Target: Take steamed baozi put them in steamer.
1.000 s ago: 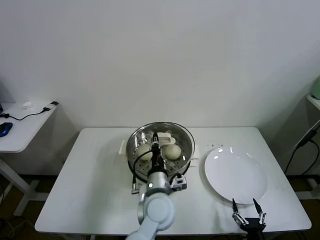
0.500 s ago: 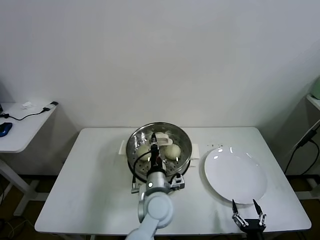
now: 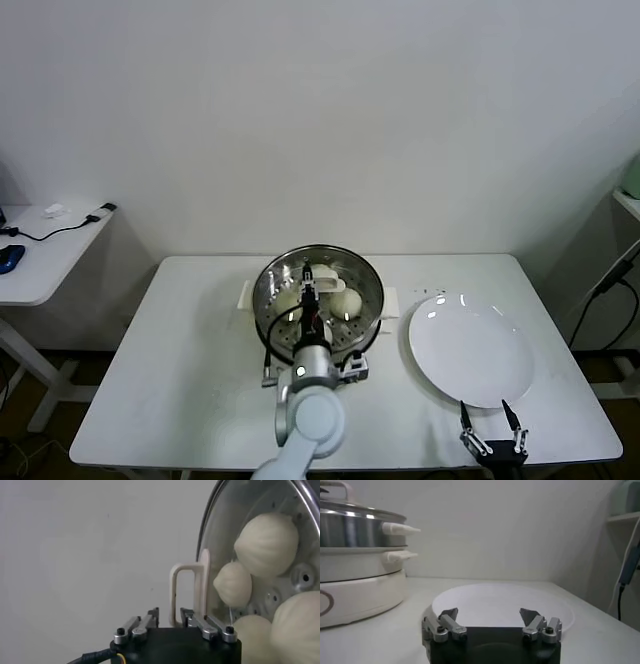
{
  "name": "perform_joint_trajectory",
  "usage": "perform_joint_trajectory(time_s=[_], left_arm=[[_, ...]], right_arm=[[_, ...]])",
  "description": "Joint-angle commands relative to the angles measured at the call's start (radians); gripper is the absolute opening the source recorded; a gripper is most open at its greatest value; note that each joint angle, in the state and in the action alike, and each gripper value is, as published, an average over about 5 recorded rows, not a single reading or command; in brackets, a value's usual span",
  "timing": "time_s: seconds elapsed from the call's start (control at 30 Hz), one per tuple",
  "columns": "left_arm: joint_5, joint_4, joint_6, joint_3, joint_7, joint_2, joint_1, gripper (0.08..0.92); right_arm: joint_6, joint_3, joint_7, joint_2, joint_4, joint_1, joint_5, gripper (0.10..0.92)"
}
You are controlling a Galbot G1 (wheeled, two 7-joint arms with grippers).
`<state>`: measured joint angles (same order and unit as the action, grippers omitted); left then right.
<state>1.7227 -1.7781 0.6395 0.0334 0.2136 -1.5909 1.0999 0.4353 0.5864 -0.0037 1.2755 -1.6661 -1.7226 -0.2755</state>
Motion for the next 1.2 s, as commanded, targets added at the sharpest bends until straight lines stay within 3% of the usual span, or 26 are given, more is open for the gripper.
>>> perform_joint_trajectory(time_s=[0.03,0.3,0.53,0.67,0.77,0.97,1.2], left_arm=[[-0.048,-0.062,-0.009,0.013,0.008,0.021,0.011,0.389],[-0.35,-0.205,-0.094,0.026,-0.071,0.104,0.041,0.614],[-1.037,-0.345,-0.387,-0.125,-0.249,0.188,0.133,0.798],[-1.439,-0.394,-0.569,-0.275,-0.362,0.217,0.206,0.821],[-1.658,-0.406,-0.677,-0.413,-0.383,0.206,0.269,0.822],[-1.843,-0.328,-0.759,-0.616,-0.368,0.214,0.406,0.823],[-1.902,-0.181,-0.835,-0.684,-0.375,0.271,0.503,0.823]], right_arm=[[-0.003,0.0,-0.003,-0.001,-0.005,0.0,0.005,0.823],[-0.036,-0.003,-0.007,0.003,-0.023,0.0,-0.003,0.823],[-0.017,-0.005,0.008,0.003,-0.047,0.001,-0.039,0.823],[0.019,-0.005,0.011,-0.005,-0.055,0.006,-0.051,0.823],[0.027,-0.007,0.019,-0.002,-0.059,0.013,-0.056,0.823],[0.029,0.014,0.032,0.019,-0.057,0.038,-0.033,0.823],[0.021,0.026,0.035,0.015,-0.051,0.058,-0.035,0.823]])
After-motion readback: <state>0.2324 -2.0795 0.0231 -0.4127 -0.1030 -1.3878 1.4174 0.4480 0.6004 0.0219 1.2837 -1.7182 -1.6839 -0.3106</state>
